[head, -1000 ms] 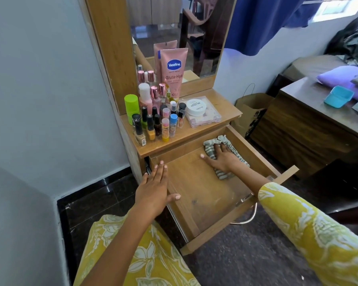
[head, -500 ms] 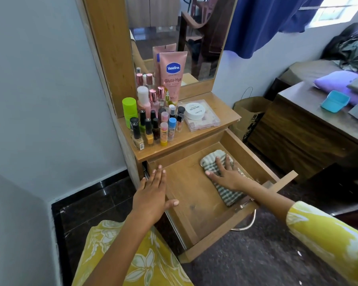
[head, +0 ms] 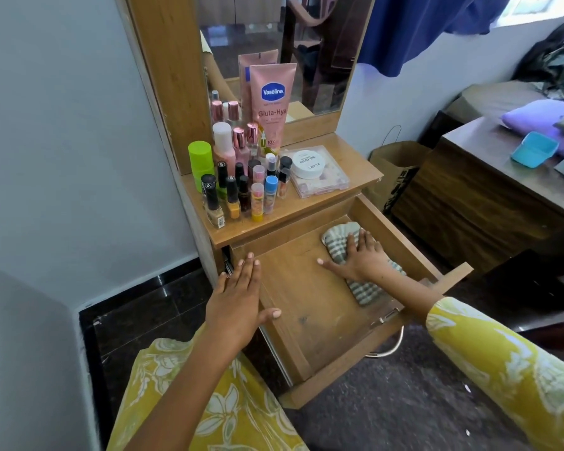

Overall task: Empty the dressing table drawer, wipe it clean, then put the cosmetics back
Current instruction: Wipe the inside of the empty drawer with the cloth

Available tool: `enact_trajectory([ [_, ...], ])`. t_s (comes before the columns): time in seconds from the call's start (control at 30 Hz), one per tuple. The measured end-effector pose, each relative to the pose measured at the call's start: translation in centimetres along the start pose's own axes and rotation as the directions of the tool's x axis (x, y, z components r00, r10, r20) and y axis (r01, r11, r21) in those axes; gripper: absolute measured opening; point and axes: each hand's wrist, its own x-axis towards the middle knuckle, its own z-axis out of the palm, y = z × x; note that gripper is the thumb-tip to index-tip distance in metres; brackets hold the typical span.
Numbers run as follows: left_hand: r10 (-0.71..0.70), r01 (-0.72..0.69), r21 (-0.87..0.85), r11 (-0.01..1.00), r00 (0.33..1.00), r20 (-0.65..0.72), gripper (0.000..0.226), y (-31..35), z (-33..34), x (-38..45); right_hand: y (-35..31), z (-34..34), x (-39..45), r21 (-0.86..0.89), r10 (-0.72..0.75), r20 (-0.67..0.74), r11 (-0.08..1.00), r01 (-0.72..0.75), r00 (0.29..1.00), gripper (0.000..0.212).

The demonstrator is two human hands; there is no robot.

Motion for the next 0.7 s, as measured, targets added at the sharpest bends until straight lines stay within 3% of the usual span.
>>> enact_trajectory([
  [0.1, 0.009, -0.009, -0.011, 1.000, 1.000, -0.006, 0.089, 0.0, 0.1, 0.0, 0.9, 0.9, -1.6, -0.098, 0.077, 0.089, 0.993, -0.068, 0.993, 0.126],
  [0.27, 0.017, -0.017, -0.029, 0.999, 1.000, -0.013, 0.089, -0.1, 0.4, 0.1, 1.3, 1.1, -2.2, -0.019, 0.116, 0.155, 0.993, -0.114, 0.981, 0.130],
  [0.37, 0.017, -0.018, -0.034, 0.999, 1.000, -0.023, 0.089, 0.0, 0.3, 0.1, 0.5, 0.5, -1.1, 0.044, 0.042, 0.150, 0.998, -0.049, 0.988, 0.125],
  [0.5, 0.016, -0.017, -0.041, 0.999, 1.000, -0.022, 0.089, 0.0, 0.2, 0.0, -1.0, -0.5, 0.8, 0.192, -0.126, 0.026, 0.974, 0.118, 0.992, 0.108],
  [0.6, 0.014, -0.015, -0.049, 0.999, 1.000, -0.025, 0.089, -0.1, 0.3, 0.0, -1.9, -0.3, 1.3, 0.279, -0.153, -0.032, 0.948, 0.156, 0.988, 0.095],
  [0.7, 0.019, -0.021, -0.058, 0.998, 0.999, -0.027, 0.089, -0.1, 0.5, 0.1, -3.0, 0.2, 0.9, 0.303, -0.169, -0.003, 0.939, 0.162, 0.986, 0.090],
])
